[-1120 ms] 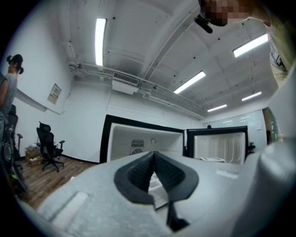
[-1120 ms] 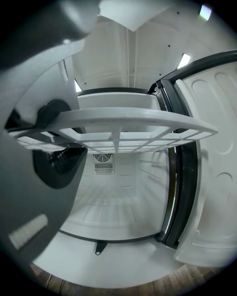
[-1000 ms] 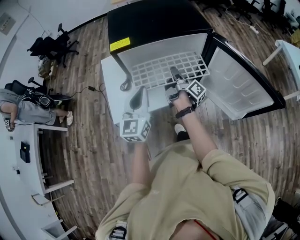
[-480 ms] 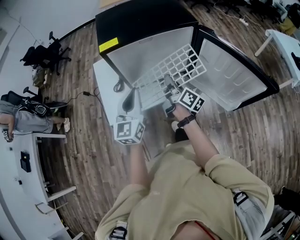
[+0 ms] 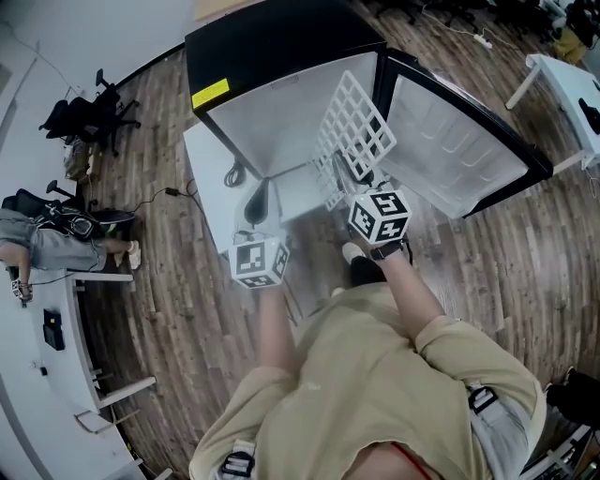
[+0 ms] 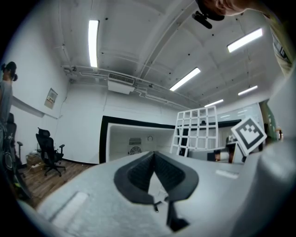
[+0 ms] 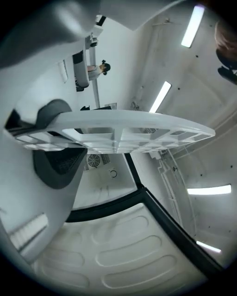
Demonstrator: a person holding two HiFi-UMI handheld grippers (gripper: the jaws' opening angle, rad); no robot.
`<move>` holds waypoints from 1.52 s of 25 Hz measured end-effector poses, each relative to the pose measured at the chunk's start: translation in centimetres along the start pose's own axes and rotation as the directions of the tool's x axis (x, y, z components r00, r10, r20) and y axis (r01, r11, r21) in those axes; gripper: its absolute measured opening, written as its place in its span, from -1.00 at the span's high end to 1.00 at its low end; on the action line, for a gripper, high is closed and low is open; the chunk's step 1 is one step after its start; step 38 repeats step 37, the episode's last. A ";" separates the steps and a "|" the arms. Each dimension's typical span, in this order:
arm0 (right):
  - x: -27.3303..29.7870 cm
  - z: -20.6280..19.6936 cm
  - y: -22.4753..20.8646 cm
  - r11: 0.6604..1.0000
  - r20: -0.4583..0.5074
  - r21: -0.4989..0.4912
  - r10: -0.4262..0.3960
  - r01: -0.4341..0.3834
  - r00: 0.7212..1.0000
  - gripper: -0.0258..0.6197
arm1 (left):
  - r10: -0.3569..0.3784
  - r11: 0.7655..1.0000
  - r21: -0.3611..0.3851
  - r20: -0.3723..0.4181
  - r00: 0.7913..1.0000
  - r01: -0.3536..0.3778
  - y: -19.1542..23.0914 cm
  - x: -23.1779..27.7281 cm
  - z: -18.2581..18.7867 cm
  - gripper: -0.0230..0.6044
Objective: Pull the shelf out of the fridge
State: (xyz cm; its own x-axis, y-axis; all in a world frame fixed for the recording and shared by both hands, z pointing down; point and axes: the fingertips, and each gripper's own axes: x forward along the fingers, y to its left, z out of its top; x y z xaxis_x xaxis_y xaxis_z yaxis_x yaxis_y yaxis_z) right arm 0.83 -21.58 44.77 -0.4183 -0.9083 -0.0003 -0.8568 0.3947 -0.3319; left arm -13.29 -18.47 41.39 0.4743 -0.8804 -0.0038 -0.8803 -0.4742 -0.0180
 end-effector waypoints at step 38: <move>-0.6 3.4 -4.9 0.942 0.034 -0.327 -0.063 0.070 0.997 0.83 | 0.157 0.986 0.063 -0.043 0.987 -0.154 2.2 2.9 -2.1 0.92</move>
